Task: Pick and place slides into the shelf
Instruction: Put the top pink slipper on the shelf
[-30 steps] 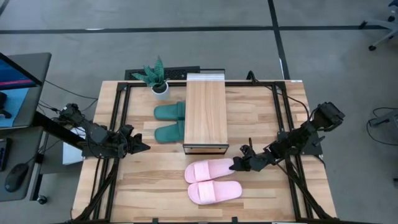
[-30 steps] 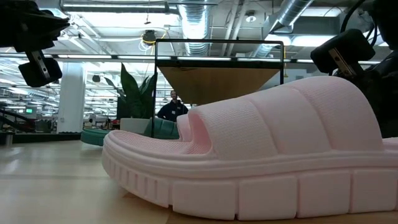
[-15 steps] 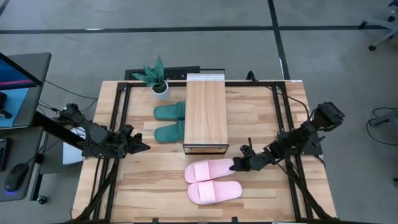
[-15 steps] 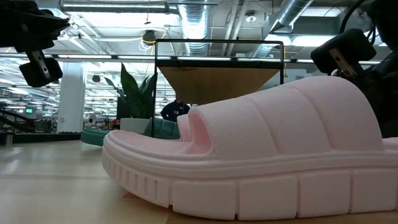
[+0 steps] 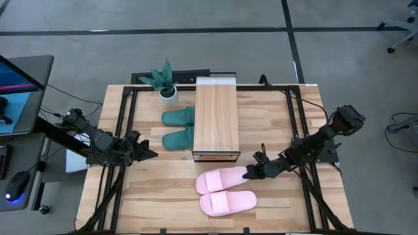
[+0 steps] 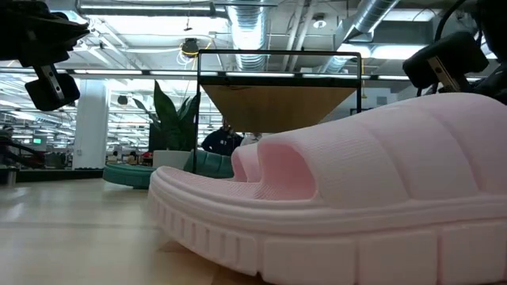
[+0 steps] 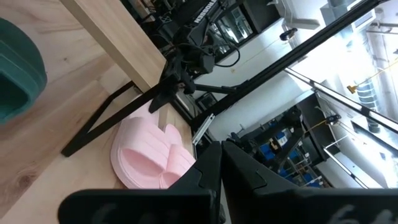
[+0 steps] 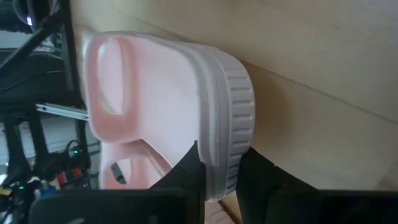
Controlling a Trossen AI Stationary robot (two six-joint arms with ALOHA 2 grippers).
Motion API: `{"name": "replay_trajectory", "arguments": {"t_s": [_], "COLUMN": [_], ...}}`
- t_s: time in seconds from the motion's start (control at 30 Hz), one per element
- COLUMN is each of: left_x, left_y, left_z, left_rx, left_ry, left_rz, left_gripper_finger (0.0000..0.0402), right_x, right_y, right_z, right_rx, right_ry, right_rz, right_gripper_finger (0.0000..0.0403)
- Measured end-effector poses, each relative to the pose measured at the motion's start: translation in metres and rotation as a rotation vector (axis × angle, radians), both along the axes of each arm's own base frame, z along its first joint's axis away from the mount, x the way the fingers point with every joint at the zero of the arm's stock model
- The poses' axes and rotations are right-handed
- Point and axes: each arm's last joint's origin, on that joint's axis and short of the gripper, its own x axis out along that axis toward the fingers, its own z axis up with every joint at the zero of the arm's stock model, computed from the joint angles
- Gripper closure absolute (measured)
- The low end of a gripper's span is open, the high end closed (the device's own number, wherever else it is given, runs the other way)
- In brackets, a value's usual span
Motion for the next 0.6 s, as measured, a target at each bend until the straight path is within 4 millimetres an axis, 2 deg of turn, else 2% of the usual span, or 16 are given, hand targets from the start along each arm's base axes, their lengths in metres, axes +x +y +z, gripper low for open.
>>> {"name": "replay_trajectory", "arguments": {"t_s": [0.6], "left_x": [0.0], "left_y": [0.0], "left_z": [0.0], "left_rx": [0.0], "left_ry": [0.002], "left_rz": [0.012], "left_gripper_finger": [0.0401], "right_x": [-0.002], "right_y": [-0.003], "right_z": [0.028], "right_rx": [0.013], "right_ry": [-0.129], "right_rz": [-0.021], "right_gripper_finger": [0.0357]}}
